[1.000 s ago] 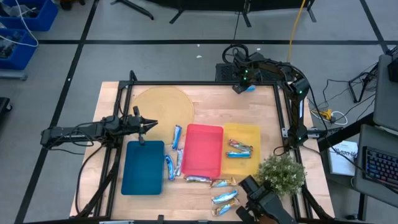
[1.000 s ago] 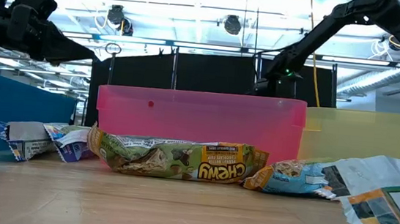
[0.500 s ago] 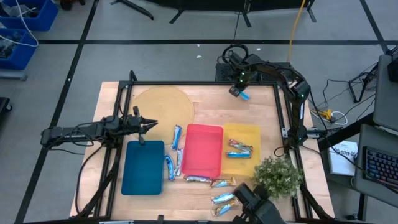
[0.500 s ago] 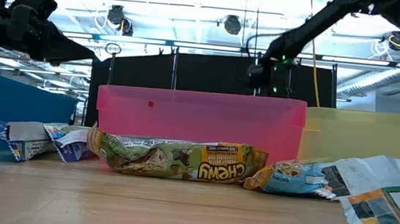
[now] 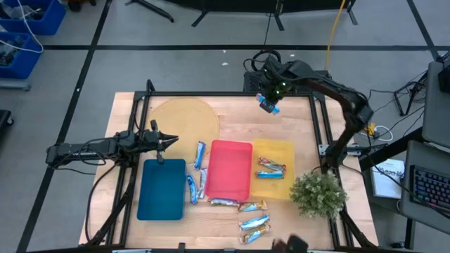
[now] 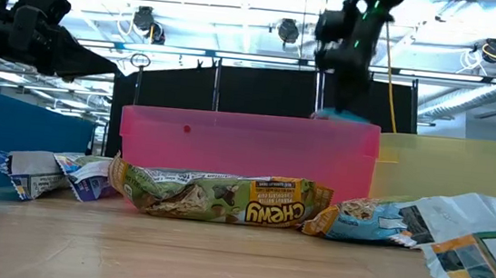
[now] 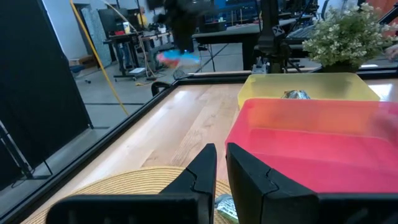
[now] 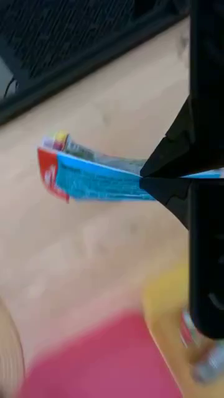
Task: Pick and place Granola Bars by type
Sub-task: Put the red granola bar into the yellow bin, then put the yellow granola bar into the red bin
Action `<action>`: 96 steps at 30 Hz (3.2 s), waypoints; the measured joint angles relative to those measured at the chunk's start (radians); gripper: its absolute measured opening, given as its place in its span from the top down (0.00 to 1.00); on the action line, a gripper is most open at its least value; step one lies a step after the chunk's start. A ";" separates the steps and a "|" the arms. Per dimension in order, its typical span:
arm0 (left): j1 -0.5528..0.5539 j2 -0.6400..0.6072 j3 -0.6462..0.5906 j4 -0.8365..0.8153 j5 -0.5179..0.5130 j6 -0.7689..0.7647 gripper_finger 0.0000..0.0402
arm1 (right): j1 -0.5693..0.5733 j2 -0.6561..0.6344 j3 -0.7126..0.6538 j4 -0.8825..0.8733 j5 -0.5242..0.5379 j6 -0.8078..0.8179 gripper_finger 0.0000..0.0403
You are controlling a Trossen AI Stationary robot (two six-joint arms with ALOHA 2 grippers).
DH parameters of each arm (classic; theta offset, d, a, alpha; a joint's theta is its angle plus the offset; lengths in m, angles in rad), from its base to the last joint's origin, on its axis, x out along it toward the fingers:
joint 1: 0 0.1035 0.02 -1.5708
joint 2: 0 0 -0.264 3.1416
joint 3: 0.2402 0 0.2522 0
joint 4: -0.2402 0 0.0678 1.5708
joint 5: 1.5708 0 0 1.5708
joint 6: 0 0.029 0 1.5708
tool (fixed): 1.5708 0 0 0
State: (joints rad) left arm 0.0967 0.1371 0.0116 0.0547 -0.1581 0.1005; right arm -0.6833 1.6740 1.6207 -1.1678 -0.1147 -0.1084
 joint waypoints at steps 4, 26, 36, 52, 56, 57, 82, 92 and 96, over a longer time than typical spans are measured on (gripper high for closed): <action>0.000 0.000 0.000 0.000 0.000 -0.005 0.88 | 0.125 -0.101 -0.003 -0.090 -0.020 0.080 1.00; 0.000 0.000 0.000 0.000 0.000 -0.005 0.88 | 0.509 -0.375 -0.696 0.289 -0.113 0.522 1.00; 0.000 0.000 0.000 0.002 0.000 -0.005 0.88 | 0.447 -0.315 -0.697 0.311 -0.123 0.490 0.99; 0.000 0.000 -0.001 0.093 0.000 -0.008 0.88 | 0.473 -0.326 -0.697 0.480 -0.121 0.500 0.57; 0.000 0.000 -0.001 0.107 0.001 -0.008 0.88 | 0.503 -0.353 -0.697 0.602 -0.125 0.494 0.55; 0.000 0.000 -0.001 0.107 0.000 -0.009 0.88 | 0.511 -0.361 -0.697 0.633 -0.125 0.489 0.56; 0.000 0.000 -0.001 0.097 0.000 -0.056 0.88 | 1.049 -0.205 -0.444 0.631 0.062 0.616 0.58; 0.000 0.000 -0.001 0.091 0.001 -0.057 0.88 | 1.109 0.025 -0.365 0.539 -0.066 0.689 0.58; 0.000 0.000 -0.001 0.091 0.002 -0.057 0.88 | 1.127 0.100 -0.368 0.566 -0.071 0.676 0.58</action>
State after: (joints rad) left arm 0.0963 0.1371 0.0109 0.1455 -0.1566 0.0433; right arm 0.4438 1.7736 1.2522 -0.6019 -0.1860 0.5673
